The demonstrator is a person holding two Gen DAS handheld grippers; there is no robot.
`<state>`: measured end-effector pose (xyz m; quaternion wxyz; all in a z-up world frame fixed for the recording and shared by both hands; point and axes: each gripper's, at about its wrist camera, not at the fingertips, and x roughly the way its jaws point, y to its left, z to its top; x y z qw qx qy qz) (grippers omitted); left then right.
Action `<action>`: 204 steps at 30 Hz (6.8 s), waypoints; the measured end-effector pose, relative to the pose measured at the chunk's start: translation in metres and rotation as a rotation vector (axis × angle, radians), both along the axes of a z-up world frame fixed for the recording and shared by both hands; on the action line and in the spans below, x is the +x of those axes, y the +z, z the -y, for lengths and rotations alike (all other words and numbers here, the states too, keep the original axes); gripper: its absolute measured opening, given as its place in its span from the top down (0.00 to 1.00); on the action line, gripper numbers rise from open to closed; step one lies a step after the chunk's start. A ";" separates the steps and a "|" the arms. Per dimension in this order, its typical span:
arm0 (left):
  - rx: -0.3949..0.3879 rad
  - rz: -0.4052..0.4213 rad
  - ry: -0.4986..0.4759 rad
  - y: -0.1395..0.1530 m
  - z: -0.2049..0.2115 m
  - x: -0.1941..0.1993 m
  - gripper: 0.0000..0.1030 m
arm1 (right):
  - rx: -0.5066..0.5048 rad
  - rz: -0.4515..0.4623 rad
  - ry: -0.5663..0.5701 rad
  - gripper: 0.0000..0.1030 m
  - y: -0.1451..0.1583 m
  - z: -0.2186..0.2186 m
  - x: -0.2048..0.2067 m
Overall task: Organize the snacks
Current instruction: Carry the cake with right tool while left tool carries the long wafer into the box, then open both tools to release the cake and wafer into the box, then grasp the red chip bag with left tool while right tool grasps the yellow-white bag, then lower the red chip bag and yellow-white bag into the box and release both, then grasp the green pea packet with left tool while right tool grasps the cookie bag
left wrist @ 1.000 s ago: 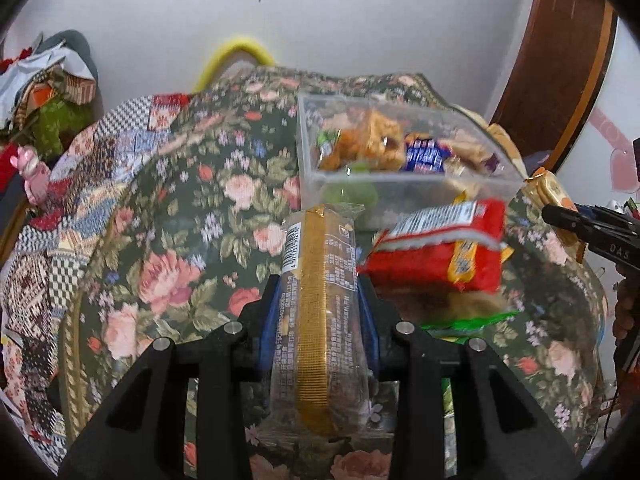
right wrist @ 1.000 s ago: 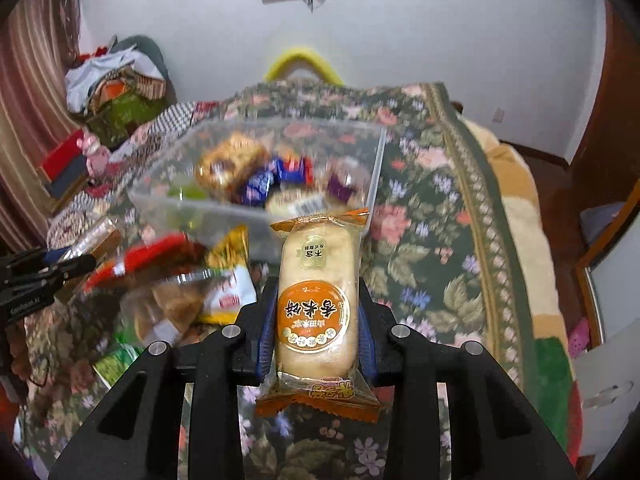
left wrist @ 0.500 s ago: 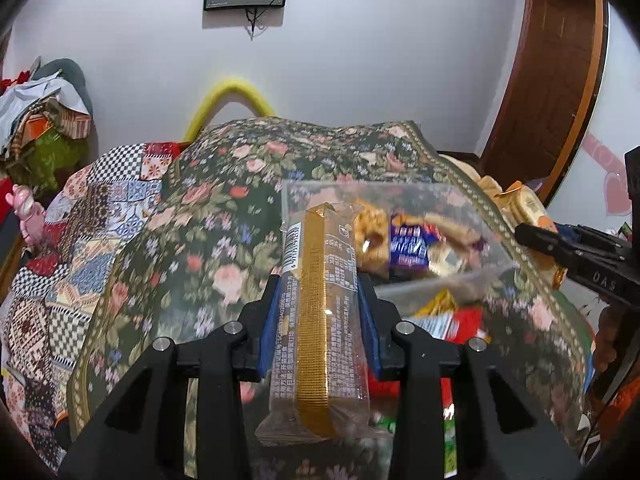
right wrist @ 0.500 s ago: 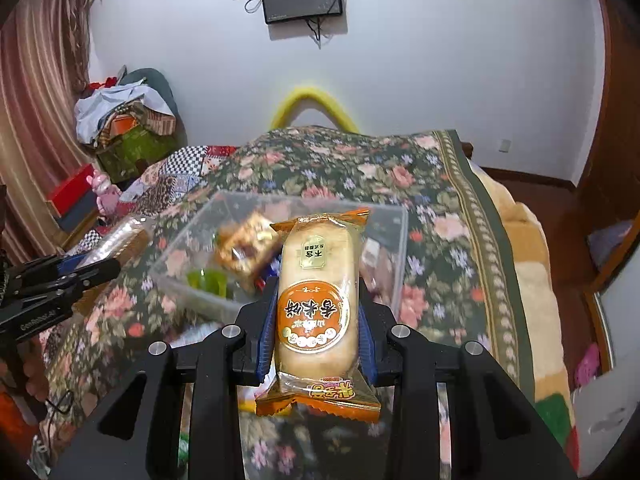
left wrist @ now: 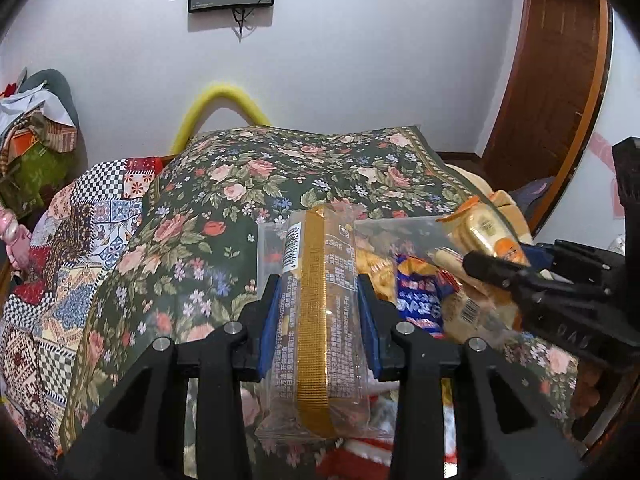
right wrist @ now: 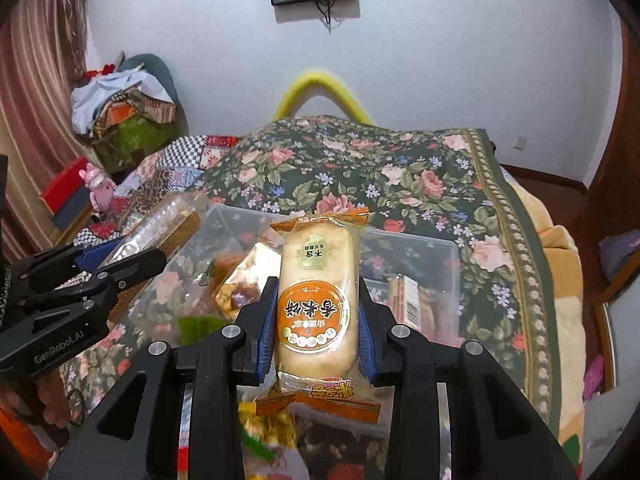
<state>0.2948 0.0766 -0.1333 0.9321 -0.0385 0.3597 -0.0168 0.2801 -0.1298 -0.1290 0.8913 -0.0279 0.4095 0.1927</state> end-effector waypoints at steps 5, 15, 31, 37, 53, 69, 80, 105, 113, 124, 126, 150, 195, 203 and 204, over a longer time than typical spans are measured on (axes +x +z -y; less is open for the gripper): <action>-0.014 -0.035 -0.002 -0.014 -0.002 0.023 0.65 | -0.020 -0.051 -0.005 0.70 -0.015 -0.008 0.021; -0.015 -0.090 -0.012 -0.040 -0.001 0.045 0.65 | -0.047 -0.129 -0.005 0.69 -0.036 -0.015 0.043; -0.041 -0.071 -0.005 -0.019 -0.008 0.023 0.62 | -0.057 -0.085 0.007 0.52 -0.018 -0.009 0.024; -0.026 -0.038 -0.025 0.002 -0.001 -0.010 0.44 | -0.034 -0.050 0.011 0.47 0.000 0.006 -0.003; -0.009 -0.085 -0.110 0.000 0.021 -0.106 0.36 | 0.022 -0.071 0.007 0.42 0.001 0.040 -0.076; -0.037 -0.205 -0.100 -0.070 0.020 -0.105 0.35 | -0.017 -0.199 0.015 0.40 -0.051 0.039 -0.089; -0.012 -0.163 -0.101 -0.079 0.019 -0.066 0.36 | -0.031 -0.250 0.093 0.40 -0.071 0.011 -0.076; -0.058 -0.096 -0.094 -0.056 0.015 -0.093 0.75 | -0.002 -0.212 0.072 0.66 -0.063 0.020 -0.086; -0.035 -0.033 -0.079 -0.028 0.017 -0.106 0.79 | 0.027 -0.155 0.027 0.67 -0.041 0.037 -0.090; -0.015 0.034 -0.071 0.005 0.019 -0.104 0.80 | 0.047 -0.046 -0.003 0.67 -0.004 0.047 -0.084; -0.012 0.048 -0.069 0.011 0.020 -0.100 0.80 | 0.051 -0.031 -0.007 0.67 0.002 0.049 -0.084; 0.079 0.068 0.032 0.010 0.021 0.007 0.80 | 0.072 -0.027 -0.072 0.67 -0.003 0.040 0.011; -0.008 -0.026 -0.057 0.007 0.013 -0.081 0.36 | 0.131 -0.077 -0.013 0.46 0.012 0.034 -0.060; -0.009 -0.092 -0.081 -0.020 0.000 -0.109 0.36 | 0.106 -0.167 0.050 0.42 -0.024 0.002 -0.080; -0.004 -0.102 -0.082 -0.025 -0.001 -0.113 0.36 | 0.105 -0.182 0.058 0.41 -0.029 -0.002 -0.080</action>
